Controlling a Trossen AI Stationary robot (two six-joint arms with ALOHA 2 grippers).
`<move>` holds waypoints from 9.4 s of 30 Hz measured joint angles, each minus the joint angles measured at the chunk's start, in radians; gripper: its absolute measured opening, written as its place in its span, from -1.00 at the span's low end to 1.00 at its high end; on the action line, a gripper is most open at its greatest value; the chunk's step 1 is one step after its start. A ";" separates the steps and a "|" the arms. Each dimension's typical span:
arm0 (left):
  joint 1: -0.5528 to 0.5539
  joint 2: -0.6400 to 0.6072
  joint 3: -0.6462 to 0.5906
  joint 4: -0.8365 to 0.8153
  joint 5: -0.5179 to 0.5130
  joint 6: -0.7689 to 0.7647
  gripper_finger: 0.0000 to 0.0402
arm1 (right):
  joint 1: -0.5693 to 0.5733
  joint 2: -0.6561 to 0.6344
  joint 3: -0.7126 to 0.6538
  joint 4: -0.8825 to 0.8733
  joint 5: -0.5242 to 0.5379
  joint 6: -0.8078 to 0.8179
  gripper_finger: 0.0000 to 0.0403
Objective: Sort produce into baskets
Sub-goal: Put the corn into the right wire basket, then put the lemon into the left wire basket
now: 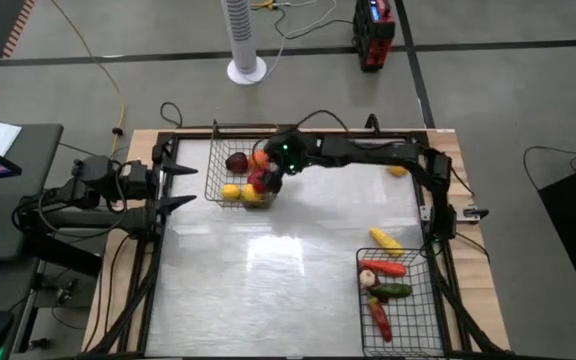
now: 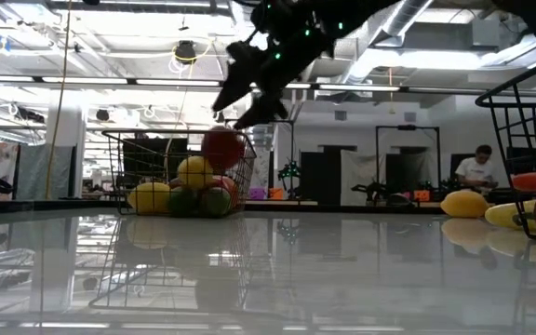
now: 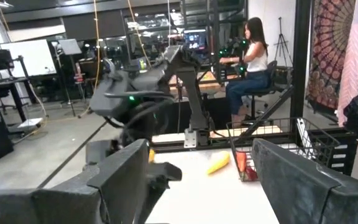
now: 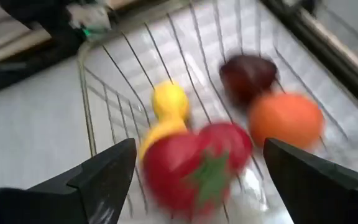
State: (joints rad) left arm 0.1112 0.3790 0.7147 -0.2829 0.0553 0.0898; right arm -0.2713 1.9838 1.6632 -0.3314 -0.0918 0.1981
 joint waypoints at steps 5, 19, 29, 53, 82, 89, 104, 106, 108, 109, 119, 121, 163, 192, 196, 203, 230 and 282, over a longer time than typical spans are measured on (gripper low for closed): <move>0.000 0.000 0.000 -0.005 -0.004 -0.002 0.39 | 0.014 -0.069 0.078 -0.346 0.158 0.069 0.87; 0.000 0.002 0.000 -0.016 -0.008 -0.024 0.39 | -0.081 -0.143 -0.003 -1.139 0.588 0.410 0.87; 0.000 0.002 0.000 -0.030 -0.004 -0.027 0.39 | -0.255 -0.167 -0.290 -1.023 0.539 0.380 0.87; 0.000 0.002 0.000 -0.052 -0.035 -0.053 0.39 | 0.151 -0.426 -0.709 -0.878 0.076 0.430 0.77; 0.000 0.002 0.000 -0.051 -0.044 -0.038 0.39 | 0.204 -0.299 -0.792 -0.711 -0.031 0.341 -0.28; 0.000 0.002 0.000 -0.050 -0.044 -0.034 0.39 | 0.156 -0.330 -0.714 -0.751 0.021 0.320 -0.31; 0.000 0.002 0.000 -0.050 -0.044 -0.035 0.39 | 0.199 -0.350 -0.224 -1.030 0.198 0.298 -0.27; 0.000 0.002 0.000 -0.052 -0.044 -0.039 0.39 | 0.226 -0.351 -0.168 -1.049 0.191 0.352 -0.25; 0.000 0.002 0.000 -0.059 -0.044 -0.040 0.39 | 0.265 -0.352 -0.137 -1.059 0.135 0.432 -0.20; 0.000 0.002 0.000 -0.064 -0.044 -0.041 0.39 | 0.290 -0.351 -0.130 -1.065 0.101 0.469 -0.18; 0.000 0.002 0.000 -0.080 -0.044 -0.050 0.39 | 0.652 -0.350 -0.151 -1.203 -0.021 0.866 -0.17; 0.000 0.002 0.000 -0.067 -0.041 -0.059 0.39 | 0.710 -0.350 -0.155 -1.202 0.034 0.931 -0.15; 0.000 0.034 -0.049 0.037 -0.018 -0.054 0.39 | -0.110 -0.796 -0.970 -0.513 0.522 0.558 0.41; 0.000 0.034 -0.049 0.048 -0.049 0.001 0.39 | -0.310 -0.630 -0.981 -0.384 0.745 0.432 0.84; 0.000 0.034 -0.049 0.045 -0.049 -0.005 0.39 | -0.331 -0.645 -0.981 -0.387 0.743 0.424 0.84; 0.000 0.034 -0.049 0.030 -0.048 -0.024 0.39 | -0.399 -0.649 -1.083 -0.168 0.690 0.348 0.84; 0.000 0.041 -0.049 0.035 -0.067 -0.024 0.39 | -0.410 -0.640 -1.164 -0.131 0.520 0.345 0.76; 0.000 -0.013 -0.039 0.030 -0.070 -0.023 0.39 | 0.179 -0.055 -0.289 0.693 0.303 -0.006 0.40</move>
State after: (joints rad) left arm 0.1116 0.3664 0.6754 -0.2527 -0.0143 0.0666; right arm -0.0923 1.9285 1.3741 0.3618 0.2111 0.1924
